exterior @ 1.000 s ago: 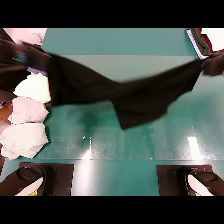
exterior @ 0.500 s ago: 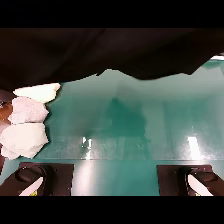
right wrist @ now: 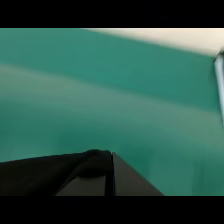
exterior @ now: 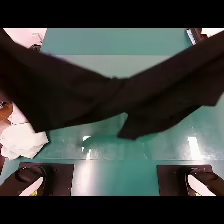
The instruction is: Fold the shirts.
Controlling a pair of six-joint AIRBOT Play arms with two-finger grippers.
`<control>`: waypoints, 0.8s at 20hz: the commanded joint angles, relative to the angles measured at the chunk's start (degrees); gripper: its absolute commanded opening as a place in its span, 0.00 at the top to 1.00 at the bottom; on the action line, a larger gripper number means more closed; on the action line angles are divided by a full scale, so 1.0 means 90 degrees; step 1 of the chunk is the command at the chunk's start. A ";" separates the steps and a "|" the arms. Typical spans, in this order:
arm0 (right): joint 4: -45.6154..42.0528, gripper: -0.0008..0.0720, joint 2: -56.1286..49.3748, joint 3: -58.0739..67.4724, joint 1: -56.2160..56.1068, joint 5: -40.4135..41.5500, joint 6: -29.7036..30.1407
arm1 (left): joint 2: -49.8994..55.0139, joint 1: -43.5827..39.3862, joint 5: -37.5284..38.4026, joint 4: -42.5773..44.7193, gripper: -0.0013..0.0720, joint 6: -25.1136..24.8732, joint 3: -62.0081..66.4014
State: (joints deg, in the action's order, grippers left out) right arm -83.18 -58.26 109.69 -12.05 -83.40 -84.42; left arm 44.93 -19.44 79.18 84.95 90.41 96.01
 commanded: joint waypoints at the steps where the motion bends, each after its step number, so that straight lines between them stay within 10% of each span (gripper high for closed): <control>1: 0.0119 0.97 -0.0911 -0.0867 0.0002 -0.0724 -0.0090 | 0.0022 0.0002 -0.0843 0.0189 0.95 0.0112 -0.2516; 11: 0.0126 0.97 -0.3079 -0.2266 0.0002 0.1265 0.0238 | 0.2140 0.1035 -0.3704 -0.0257 0.95 0.0306 -0.4597; 16: 0.0126 0.97 -0.2560 -0.2375 -0.0192 -0.0158 0.0488 | 0.2171 0.1511 -0.3526 -0.0301 0.95 0.0219 -0.4597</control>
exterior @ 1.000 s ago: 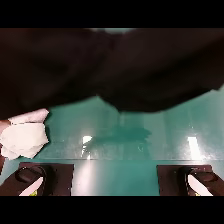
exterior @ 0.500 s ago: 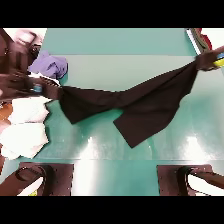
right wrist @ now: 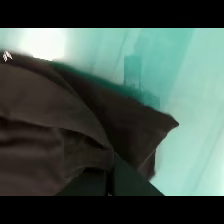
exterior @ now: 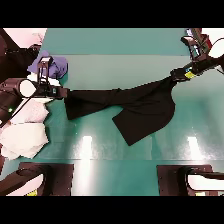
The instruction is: Fold the shirts.
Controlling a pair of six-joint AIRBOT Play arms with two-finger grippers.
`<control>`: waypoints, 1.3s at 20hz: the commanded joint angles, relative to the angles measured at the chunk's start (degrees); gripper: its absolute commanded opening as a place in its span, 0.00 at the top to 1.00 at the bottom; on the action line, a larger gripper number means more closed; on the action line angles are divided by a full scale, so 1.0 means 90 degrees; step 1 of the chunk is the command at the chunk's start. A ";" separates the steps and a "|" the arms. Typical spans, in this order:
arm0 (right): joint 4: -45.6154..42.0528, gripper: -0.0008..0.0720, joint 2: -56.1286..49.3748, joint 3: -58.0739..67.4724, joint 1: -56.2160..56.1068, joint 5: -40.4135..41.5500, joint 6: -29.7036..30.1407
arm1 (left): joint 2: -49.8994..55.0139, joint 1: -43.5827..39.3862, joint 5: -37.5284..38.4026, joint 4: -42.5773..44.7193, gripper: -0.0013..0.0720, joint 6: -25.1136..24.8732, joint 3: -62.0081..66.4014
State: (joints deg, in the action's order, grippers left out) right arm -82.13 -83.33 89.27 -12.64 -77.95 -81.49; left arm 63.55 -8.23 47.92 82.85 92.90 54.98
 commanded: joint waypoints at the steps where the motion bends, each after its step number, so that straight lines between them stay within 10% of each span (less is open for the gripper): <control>1: 0.0010 0.97 0.0597 -0.0347 -0.0282 -0.1059 0.0163 | 0.0100 0.0311 -0.0051 -0.0070 0.95 -0.0068 -0.0036; 12: 0.0532 0.97 0.3849 -0.3303 -0.0947 -0.1013 -0.0301 | 0.0100 0.0362 -0.0187 -0.0187 0.95 -0.0204 0.0231; 25: 0.2144 0.97 0.3169 -0.3398 0.0988 0.1707 0.0104 | 0.0107 0.0362 -0.0214 -0.0566 0.93 -0.0206 0.0848; 26: 0.2205 0.97 0.3050 -0.3395 0.0986 0.1705 0.0114 | 0.0104 0.0362 -0.0151 -0.0563 0.54 -0.0206 0.0850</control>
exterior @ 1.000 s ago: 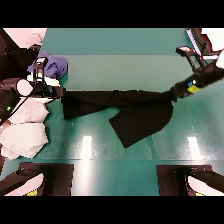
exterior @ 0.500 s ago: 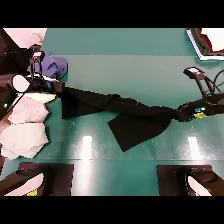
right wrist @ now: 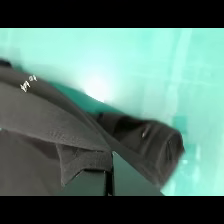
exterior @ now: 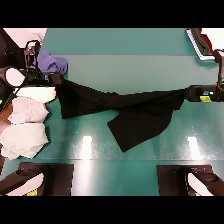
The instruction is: Fold the shirts.
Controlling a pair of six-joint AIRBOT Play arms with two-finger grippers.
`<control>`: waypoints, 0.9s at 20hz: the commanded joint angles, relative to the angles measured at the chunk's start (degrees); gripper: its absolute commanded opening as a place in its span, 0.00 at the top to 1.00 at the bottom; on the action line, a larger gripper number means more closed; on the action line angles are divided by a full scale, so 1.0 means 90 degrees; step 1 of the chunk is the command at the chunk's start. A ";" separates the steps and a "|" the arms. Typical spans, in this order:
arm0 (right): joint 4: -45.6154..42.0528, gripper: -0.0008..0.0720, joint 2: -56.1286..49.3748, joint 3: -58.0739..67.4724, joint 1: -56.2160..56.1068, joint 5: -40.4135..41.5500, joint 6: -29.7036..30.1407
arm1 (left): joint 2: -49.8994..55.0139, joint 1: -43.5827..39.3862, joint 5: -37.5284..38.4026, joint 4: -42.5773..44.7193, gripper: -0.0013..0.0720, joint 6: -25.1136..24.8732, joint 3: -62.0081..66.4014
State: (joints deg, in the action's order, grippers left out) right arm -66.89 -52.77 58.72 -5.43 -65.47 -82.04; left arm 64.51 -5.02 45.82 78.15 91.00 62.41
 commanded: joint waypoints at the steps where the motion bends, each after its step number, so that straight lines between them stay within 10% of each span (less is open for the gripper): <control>1: 0.0525 0.97 -0.0435 -0.0002 0.0177 0.0318 0.0175 | -0.0005 0.0005 0.0194 -0.0041 0.17 0.0002 0.0029; 9: 0.0488 0.97 -0.0503 -0.0002 0.0180 0.0325 0.0172 | 0.0063 -0.1724 0.0146 -0.0821 0.14 -0.2004 -0.0515; 18: 0.0488 0.97 -0.0500 -0.0002 0.0180 0.0039 0.0168 | 0.1770 -0.3113 -0.1037 -0.0427 0.14 -0.1902 -0.0724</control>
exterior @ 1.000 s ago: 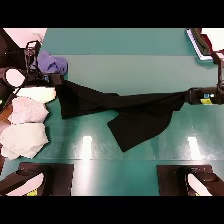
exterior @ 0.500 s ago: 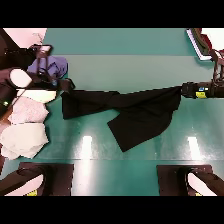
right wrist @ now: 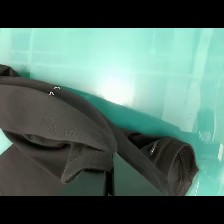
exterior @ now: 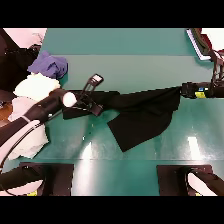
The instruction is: Fold the shirts.
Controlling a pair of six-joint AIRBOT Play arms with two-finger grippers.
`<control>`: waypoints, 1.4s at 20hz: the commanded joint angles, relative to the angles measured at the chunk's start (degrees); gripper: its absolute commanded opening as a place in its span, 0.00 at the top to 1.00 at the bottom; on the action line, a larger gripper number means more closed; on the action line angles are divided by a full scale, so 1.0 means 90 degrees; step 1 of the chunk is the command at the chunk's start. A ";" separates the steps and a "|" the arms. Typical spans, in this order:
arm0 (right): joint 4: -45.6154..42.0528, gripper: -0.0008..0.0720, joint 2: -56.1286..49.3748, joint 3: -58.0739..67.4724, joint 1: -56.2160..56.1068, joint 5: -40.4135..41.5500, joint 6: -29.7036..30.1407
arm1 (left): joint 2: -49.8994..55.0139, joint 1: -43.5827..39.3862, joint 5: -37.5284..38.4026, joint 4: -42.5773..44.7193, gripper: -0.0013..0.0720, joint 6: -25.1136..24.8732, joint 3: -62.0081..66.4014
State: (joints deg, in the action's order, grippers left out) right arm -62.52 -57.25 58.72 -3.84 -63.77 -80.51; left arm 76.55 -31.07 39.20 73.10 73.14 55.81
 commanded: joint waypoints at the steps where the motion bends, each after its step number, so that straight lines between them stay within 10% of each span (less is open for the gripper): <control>1: 0.0005 0.97 -0.0005 -0.0002 0.0000 -0.0153 -0.0002 | 0.0493 -0.0221 -0.0291 0.0284 0.14 0.0248 0.0010; 2: 0.0005 0.97 -0.0002 -0.0002 0.0002 -0.0146 -0.0002 | 0.0512 -0.0221 -0.0321 0.0474 0.14 0.0459 0.0010; 5: 0.0005 0.97 -0.0002 -0.0002 0.0000 -0.0146 -0.0002 | 0.0512 -0.0219 -0.0406 0.0916 0.58 0.0782 0.0070; 9: 0.0005 0.97 -0.0002 -0.0002 0.0002 -0.0151 -0.0002 | 0.0512 -0.0219 -0.0653 0.1151 0.62 0.1134 0.0083; 10: 0.0005 0.97 -0.0002 -0.0002 0.0002 -0.0151 -0.0002 | 0.0512 -0.0219 -0.0644 0.1205 0.92 0.1214 0.0083; 11: 0.0002 0.97 -0.0005 -0.0002 0.0002 -0.0148 -0.0002 | 0.0512 -0.0219 -0.0651 0.1219 0.95 0.1229 0.0083; 17: -0.0027 0.97 0.0010 0.0376 0.0114 -0.0204 0.0002 | -0.0102 0.0503 0.0593 0.1651 0.95 0.1370 0.1243; 28: -0.0053 0.97 0.0010 0.5049 0.0583 -0.0413 0.0289 | -0.3213 0.1705 0.2004 0.1717 0.95 0.0330 0.5413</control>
State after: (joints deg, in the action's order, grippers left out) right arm -62.78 -57.17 93.36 1.10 -66.35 -79.05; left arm 53.52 -16.58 55.29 89.45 77.49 96.16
